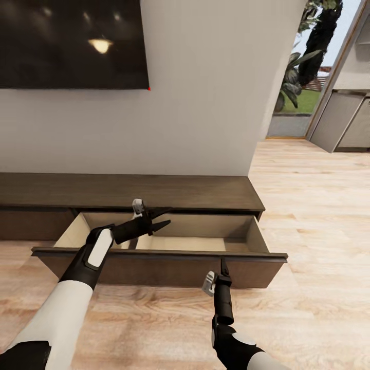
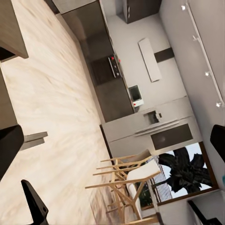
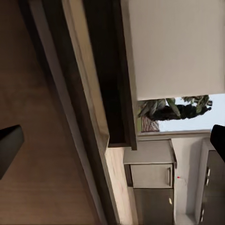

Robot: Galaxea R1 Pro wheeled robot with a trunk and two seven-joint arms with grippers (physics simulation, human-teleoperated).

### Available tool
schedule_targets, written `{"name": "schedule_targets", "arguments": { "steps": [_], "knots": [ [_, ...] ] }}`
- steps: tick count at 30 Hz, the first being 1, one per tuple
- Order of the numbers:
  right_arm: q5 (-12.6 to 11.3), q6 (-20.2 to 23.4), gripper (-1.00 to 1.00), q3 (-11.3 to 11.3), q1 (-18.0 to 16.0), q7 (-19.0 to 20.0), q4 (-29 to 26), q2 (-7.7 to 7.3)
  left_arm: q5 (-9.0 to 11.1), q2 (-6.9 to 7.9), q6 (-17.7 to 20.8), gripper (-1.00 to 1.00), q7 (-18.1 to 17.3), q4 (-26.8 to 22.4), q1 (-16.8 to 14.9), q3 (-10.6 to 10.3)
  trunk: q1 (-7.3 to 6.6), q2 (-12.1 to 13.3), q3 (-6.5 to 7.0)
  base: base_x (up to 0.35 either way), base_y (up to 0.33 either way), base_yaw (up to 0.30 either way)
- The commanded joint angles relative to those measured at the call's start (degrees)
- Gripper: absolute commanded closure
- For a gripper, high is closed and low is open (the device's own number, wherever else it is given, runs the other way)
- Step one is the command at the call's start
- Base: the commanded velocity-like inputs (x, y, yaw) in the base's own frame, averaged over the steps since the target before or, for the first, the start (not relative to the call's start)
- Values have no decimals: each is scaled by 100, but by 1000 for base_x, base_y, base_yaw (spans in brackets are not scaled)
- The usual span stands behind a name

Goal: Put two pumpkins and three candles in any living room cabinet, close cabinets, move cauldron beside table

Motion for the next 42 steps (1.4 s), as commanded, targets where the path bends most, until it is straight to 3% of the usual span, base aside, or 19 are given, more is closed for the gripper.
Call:
{"name": "schedule_targets", "arguments": {
  "steps": [1, 6, 10, 12, 19, 26, 33, 37, 39, 42],
  "knots": [
    [47, 53, -100, -7, -3, -11, -3, 2, -17, 0, 19, -100, -24, 1, -4, 9, -24, 40, 14, -8, 0, 0],
    [27, 38, -100, -11, -5, 152, -68, 2, -17, 2, 14, -100, -35, -22, -5, 18, -133, 240, 104, -2, 0, 0],
    [13, 32, -100, -37, -4, 873, -131, 2, -17, 50, 15, -100, -47, -60, -8, 25, -221, 401, 175, 0, 0, 0],
    [4, 21, -100, -53, -5, 1480, -337, 2, -20, 62, 12, -100, -39, -65, -8, 27, -265, 481, 211, 0, 0, 0],
    [2, -42, -100, -42, -6, 2918, -717, -19, -71, 12, 14, -100, -2, -13, -9, -19, -419, 762, 337, 0, 0, 0],
    [15, -766, -100, -26, 73, 3270, -698, 2, -57, 127, 23, -100, -35, -30, -8, -25, -573, 1043, 463, 0, 0, 0],
    [24, -1249, -100, 21, 364, 3423, -729, 2, -38, 182, 54, -100, -70, -176, 16, -38, -726, 1323, 588, 0, 0, 0],
    [24, -1307, -100, 21, 378, 3527, -717, 2, -58, 254, 54, -100, -52, -168, 17, -47, -814, 1484, 660, 0, 0, 0],
    [23, -1302, -100, 23, 378, 3903, -735, 2, -62, 280, 54, -100, -46, -160, 17, -55, -858, 1564, 696, 0, 0, 0],
    [3, -1306, -100, 0, 376, 4965, -895, 2, -68, 306, 50, -100, -30, -139, 17, -59, -924, 1684, 750, 0, 0, 0]
  ]
}}
